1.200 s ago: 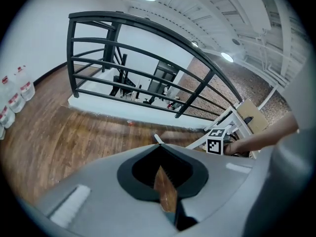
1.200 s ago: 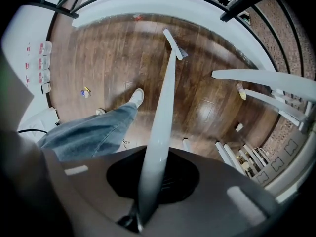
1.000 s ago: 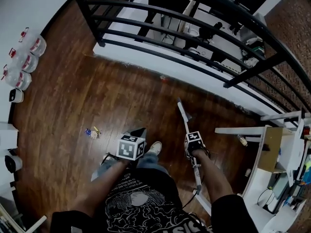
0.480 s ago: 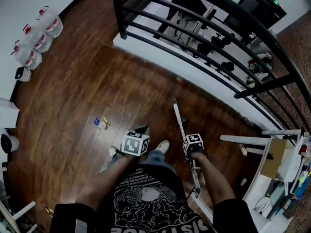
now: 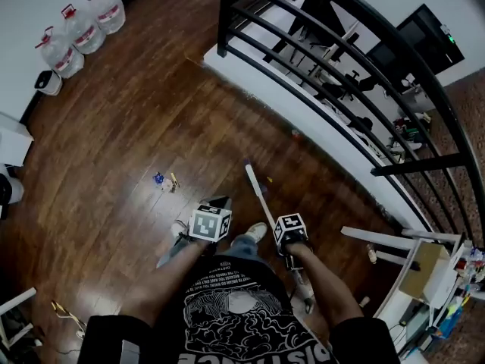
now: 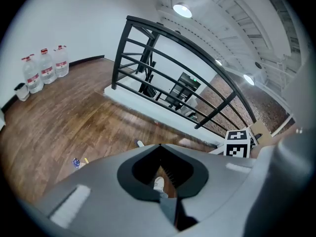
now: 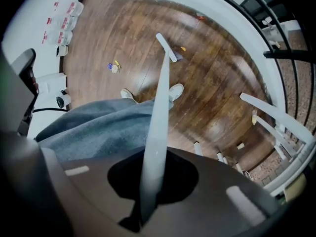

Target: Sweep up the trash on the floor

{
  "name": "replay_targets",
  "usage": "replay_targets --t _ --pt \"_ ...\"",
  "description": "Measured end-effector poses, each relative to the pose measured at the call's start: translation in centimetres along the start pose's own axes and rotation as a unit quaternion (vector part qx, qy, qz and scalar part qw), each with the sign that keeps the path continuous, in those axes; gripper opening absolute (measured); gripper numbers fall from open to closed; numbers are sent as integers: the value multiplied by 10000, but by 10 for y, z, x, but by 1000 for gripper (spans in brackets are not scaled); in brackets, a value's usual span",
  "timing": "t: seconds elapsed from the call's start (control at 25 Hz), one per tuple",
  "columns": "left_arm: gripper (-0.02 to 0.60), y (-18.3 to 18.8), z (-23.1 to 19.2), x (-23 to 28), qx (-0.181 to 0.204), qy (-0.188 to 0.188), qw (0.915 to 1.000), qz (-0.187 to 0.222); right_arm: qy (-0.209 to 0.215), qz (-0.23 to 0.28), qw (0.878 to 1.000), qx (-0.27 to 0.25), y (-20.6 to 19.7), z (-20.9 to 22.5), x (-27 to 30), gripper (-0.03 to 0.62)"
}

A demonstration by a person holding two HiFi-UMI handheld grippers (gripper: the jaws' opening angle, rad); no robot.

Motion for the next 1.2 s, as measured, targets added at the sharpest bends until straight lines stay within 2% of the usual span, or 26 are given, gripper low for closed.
replay_targets --t 0.2,0.32,0.48,0.88,1.04,1.2 --pt "5 -3 -17 -15 -202 62 9996 173 62 181 9996 -208 -4 -9 -16 0" --pt "5 -1 -15 -16 -192 39 9995 231 192 352 9991 -142 -6 0 -23 0" --pt "5 1 -6 -10 -94 18 9996 258 118 560 9983 -67 -5 22 -34 0" --pt "5 14 34 17 187 -33 9996 189 -334 742 9955 477 9 106 -47 0" --pt "5 17 48 22 270 -65 9994 196 -786 528 9943 495 15 121 -38 0" --pt "5 11 49 19 236 -61 9996 167 -1173 137 9920 454 15 115 -22 0"
Point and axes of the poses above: the fingertips, and each gripper's own axes: x forward along the fingers, z to its right, y out of its top, the point moved 10 cm from there along -x, backward along the fingers, and after that the axes turned 8 degrees about -y, right-handed, at the moved point
